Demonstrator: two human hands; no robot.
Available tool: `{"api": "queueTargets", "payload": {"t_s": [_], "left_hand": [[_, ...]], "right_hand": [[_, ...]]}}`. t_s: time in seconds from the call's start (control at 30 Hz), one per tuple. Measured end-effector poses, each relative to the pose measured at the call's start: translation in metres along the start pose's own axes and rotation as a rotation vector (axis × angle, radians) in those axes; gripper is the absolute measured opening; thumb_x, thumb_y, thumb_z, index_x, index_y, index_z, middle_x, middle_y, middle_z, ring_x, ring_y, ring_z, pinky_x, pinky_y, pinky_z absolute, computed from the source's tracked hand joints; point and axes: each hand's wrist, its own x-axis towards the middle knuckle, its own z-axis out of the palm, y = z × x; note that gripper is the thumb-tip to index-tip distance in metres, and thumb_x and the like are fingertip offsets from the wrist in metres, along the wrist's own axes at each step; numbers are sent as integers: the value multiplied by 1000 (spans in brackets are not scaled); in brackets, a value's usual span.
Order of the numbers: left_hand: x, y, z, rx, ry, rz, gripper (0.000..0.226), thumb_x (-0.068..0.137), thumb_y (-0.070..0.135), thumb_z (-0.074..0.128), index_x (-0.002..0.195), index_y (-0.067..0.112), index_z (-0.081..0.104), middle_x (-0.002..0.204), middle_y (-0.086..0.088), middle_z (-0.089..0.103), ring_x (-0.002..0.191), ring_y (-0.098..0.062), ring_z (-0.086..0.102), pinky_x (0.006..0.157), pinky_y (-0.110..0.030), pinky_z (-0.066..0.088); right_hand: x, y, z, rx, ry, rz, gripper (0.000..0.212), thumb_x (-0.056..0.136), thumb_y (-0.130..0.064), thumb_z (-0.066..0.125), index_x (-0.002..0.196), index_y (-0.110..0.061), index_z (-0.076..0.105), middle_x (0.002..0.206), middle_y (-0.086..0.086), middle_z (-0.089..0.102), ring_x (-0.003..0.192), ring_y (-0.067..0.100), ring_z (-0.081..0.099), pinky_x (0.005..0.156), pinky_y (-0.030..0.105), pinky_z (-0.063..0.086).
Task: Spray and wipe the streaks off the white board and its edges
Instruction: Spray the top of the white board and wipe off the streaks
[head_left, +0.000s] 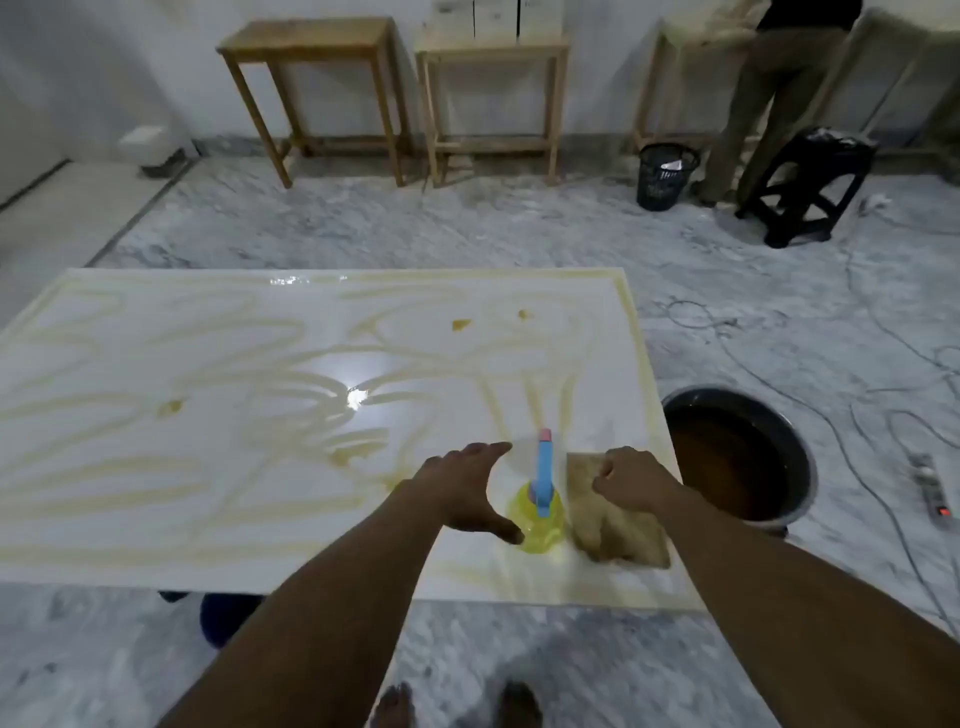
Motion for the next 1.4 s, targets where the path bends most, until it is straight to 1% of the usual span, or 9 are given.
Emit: {"api": "queueTargets", "payload": {"t_s": [0.17, 0.4, 0.6, 0.8, 1.0, 1.1, 1.2, 1.33, 1.4], "left_hand": [[15, 24, 35, -283, 61, -23, 113, 75, 81, 73, 166, 32, 25, 169, 3, 39, 151, -23, 45, 120, -47, 43], [28, 32, 55, -420, 157, -63, 75, 81, 86, 61, 130, 30, 55, 124, 3, 71, 111, -25, 69, 96, -47, 58], [30, 34, 55, -388, 182, -60, 81, 83, 84, 60, 140, 27, 50, 127, 3, 71, 110, -26, 70, 90, -43, 57], [34, 33, 56, -348, 168, -38, 74, 88, 81, 58, 136, 24, 53, 126, 3, 70, 108, -26, 70, 89, -42, 57], [44, 28, 65, -296, 166, 17, 67, 89, 84, 50, 120, 26, 57, 147, 6, 62, 103, -22, 70, 78, -37, 53], [47, 26, 68, -285, 170, 20, 70, 88, 87, 47, 117, 24, 58, 150, 6, 60, 105, -23, 70, 77, -36, 50], [49, 25, 70, -262, 176, 28, 75, 81, 94, 38, 108, 27, 56, 151, 6, 59, 105, -22, 70, 77, -37, 52], [50, 25, 71, -258, 183, 44, 65, 76, 96, 32, 92, 36, 46, 146, 5, 63, 104, -20, 70, 78, -38, 55], [51, 24, 72, -250, 189, 43, 68, 75, 99, 30, 93, 35, 46, 145, 5, 63, 102, -20, 70, 80, -40, 58]], "right_hand": [[6, 5, 55, 75, -2, 92, 34, 88, -40, 58, 114, -18, 57, 113, 6, 60, 94, 20, 53, 81, 33, 44], [12, -1, 79, 39, 167, 206, 53, 90, -39, 59, 132, -13, 39, 131, 13, 47, 118, 32, 48, 94, 44, 45], [15, -3, 78, 51, 179, 249, 42, 93, -29, 55, 130, -13, 41, 131, 12, 49, 116, 30, 49, 93, 41, 45], [19, 3, 72, 494, 203, 513, 74, 86, -34, 69, 140, -5, 28, 135, 19, 47, 119, 37, 52, 90, 42, 46], [27, 8, 66, 438, 117, 517, 33, 86, -35, 60, 107, -10, 59, 92, 8, 59, 91, 29, 58, 84, 41, 49], [34, 12, 67, 363, 97, 510, 34, 85, -43, 48, 102, -15, 59, 102, 9, 59, 97, 30, 56, 91, 45, 46], [27, 7, 61, 485, 131, 487, 32, 90, -34, 55, 109, -7, 58, 88, 5, 56, 83, 24, 55, 78, 39, 47], [29, 7, 62, 583, 116, 524, 59, 87, -43, 61, 129, -6, 43, 106, 9, 56, 97, 27, 56, 77, 39, 44], [33, 8, 63, 586, 113, 489, 42, 89, -39, 60, 115, -6, 53, 100, 9, 58, 88, 24, 55, 79, 39, 48]]}}
